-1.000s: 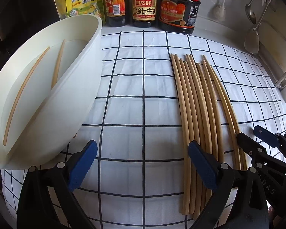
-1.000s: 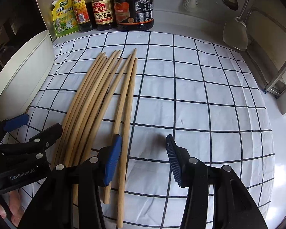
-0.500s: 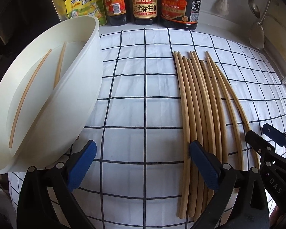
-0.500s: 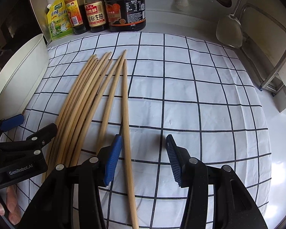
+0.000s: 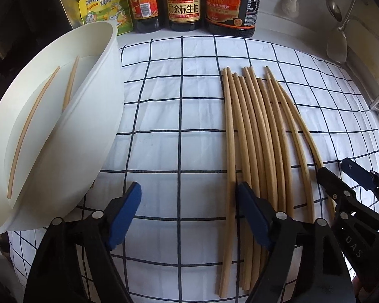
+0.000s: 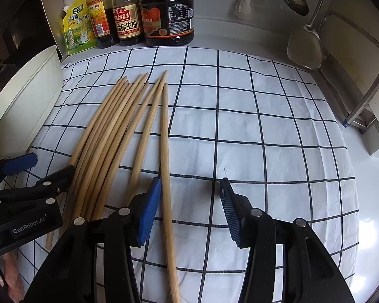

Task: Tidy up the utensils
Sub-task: 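Move the right gripper back to the chopstick row while the left gripper returns too, then close the right gripper on another chopstick while the left gripper grasps one too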

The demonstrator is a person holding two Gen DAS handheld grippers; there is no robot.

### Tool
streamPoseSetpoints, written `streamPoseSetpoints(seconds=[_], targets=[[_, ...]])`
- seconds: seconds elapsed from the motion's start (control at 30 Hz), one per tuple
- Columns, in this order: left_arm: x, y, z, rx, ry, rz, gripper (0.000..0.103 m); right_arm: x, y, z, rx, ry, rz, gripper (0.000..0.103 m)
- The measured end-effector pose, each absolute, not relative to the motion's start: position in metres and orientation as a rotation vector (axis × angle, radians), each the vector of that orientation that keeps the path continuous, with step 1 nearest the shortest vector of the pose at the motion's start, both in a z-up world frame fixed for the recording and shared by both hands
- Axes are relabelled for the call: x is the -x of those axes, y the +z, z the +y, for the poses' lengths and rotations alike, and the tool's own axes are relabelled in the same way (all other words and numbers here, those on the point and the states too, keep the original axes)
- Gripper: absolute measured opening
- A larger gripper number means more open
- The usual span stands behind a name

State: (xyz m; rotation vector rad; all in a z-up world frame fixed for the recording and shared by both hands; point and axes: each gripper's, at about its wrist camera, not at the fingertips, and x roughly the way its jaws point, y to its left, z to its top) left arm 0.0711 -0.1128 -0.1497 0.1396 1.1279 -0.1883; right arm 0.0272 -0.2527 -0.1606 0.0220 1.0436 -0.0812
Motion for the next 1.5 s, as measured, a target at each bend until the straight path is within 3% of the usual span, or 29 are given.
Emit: streamPoseSetpoints(seconds=[0.1,0.17,0.23,0.3,0.7,0.97,1.33,1.5], targets=[[-0.071,-0.148,-0.118,-0.125,-0.222,1.130,0.052,-0.030,-0.160,-0.249,-0.005,-0.056,1.041,0.042],[-0.070,-0.146,-0.124,-0.131,-0.242,1.128,0.041,-0.030,-0.160,-0.246,0.015,-0.027,1.047,0.031],[-0.067,-0.145,-0.130,-0.140,-0.268,1.127,0.023,-0.030,-0.159,-0.242,0.033,-0.026,1.051,0.007],[-0.063,-0.144,-0.135,-0.144,-0.292,1.129,0.008,-0.029,-0.159,-0.244,0.016,-0.024,1.053,0.006],[-0.062,-0.142,-0.153,-0.107,-0.360,1.156,0.007,-0.011,-0.152,-0.268,-0.090,-0.051,1.045,0.006],[-0.059,-0.105,-0.143,-0.072,-0.394,1.103,0.007,0.001,-0.115,-0.277,-0.158,-0.059,0.992,0.006],[-0.069,-0.016,-0.054,0.006,-0.357,0.959,0.007,-0.020,-0.038,-0.211,-0.166,0.080,0.872,0.006],[-0.089,-0.013,0.004,0.012,-0.299,0.959,0.007,-0.051,-0.026,-0.154,-0.159,0.181,0.854,0.006]])
